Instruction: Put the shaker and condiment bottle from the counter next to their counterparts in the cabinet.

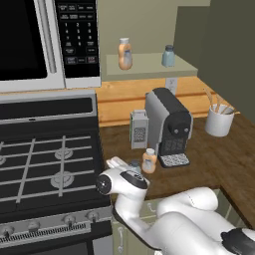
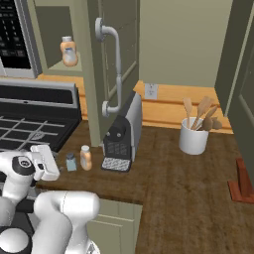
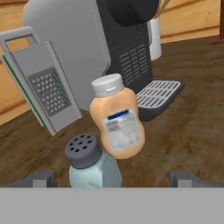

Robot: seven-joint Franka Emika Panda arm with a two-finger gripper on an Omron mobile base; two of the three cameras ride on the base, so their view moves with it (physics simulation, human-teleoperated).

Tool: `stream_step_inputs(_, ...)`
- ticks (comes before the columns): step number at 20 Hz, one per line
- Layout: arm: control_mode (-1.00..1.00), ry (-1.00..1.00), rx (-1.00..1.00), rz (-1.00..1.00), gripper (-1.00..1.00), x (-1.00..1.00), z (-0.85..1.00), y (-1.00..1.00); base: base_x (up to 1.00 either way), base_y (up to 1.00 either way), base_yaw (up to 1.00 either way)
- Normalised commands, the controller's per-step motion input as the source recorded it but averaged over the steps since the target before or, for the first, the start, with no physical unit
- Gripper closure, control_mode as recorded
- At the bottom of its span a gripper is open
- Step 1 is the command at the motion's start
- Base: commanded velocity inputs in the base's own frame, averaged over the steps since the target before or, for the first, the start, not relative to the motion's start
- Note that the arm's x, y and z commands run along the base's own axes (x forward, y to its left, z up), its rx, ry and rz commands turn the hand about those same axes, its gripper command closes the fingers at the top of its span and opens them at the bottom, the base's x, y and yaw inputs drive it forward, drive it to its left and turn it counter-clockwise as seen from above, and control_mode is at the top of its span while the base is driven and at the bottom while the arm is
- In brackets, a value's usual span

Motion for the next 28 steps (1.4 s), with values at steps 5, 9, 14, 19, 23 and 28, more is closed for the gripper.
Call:
stream_step_inputs(5,-1.00,0.00,0.00,-0.02,-1.00,0.15,-0.17,0.10,0.00,0.00,0.00)
stream_step_inputs(9,-1.00,0.00,0.00,-0.04,-1.00,0.21,-0.10,0.14,0.00,0.00,0.00)
stream_step_inputs(14,-1.00,0.00,0.00,-0.04,-1.00,0.18,-0.06,0.04,0.00,0.00,0.00)
stream_step_inputs(19,-1.00,0.00,0.00,0.00,-1.00,0.13,-0.06,0.00,0.00,0.00,0.00)
stream_step_inputs(23,-1.00,0.00,0.02,0.00,-1.00,0.06,-0.10,-0.02,0.00,0.00,0.00)
stream_step_inputs(28,-1.00,0.00,0.04,0.00,-1.00,0.00,-0.13,-0.13,0.00,0.00,0.00)
